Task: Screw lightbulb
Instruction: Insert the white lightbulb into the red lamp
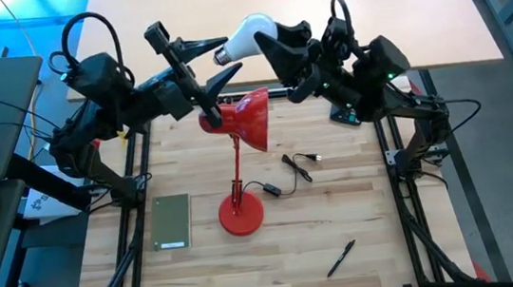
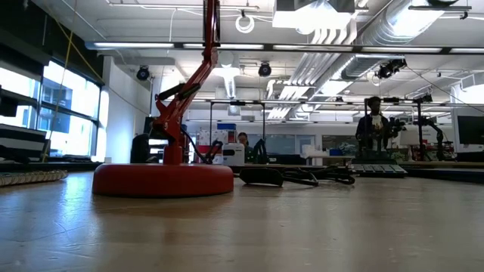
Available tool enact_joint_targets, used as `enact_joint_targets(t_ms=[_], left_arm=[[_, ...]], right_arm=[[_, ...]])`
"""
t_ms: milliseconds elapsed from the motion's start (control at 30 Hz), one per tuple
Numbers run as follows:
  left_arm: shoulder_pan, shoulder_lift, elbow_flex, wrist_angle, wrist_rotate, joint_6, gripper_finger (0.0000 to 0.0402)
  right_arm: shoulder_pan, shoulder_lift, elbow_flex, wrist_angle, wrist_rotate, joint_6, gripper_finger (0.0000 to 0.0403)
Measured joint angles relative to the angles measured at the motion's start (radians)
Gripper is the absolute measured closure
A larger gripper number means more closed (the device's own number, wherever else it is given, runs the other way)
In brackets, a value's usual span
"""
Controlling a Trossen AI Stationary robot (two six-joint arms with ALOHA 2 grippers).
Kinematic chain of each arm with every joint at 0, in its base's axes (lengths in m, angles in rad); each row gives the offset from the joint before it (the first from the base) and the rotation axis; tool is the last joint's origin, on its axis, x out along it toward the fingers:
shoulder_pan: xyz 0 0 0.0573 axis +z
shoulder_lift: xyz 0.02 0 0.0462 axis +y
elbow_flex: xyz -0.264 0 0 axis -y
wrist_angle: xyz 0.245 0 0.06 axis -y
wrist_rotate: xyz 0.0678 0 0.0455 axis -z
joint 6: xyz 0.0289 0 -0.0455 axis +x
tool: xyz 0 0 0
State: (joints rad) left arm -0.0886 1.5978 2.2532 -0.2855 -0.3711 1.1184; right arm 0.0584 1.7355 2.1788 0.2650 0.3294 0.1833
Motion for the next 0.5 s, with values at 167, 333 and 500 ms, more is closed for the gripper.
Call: enact_joint_targets(t_ms=[167, 333, 500], left_arm=[[-0.019, 0.000, 0.000, -0.001, 0.018, -0.008, 0.0201], [-0.030, -0.001, 0.000, 0.001, 0.020, 0.065, 0.0201], [-0.031, -0.001, 0.000, 0.002, 0.026, 0.088, 0.0201]], right_arm=[[0.003, 0.000, 0.000, -0.020, 0.000, 0.001, 0.0171], [0.002, 0.000, 0.000, -0.021, -0.010, 0.003, 0.0171], [0.002, 0.000, 0.000, -0.032, -0.007, 0.018, 0.0171]])
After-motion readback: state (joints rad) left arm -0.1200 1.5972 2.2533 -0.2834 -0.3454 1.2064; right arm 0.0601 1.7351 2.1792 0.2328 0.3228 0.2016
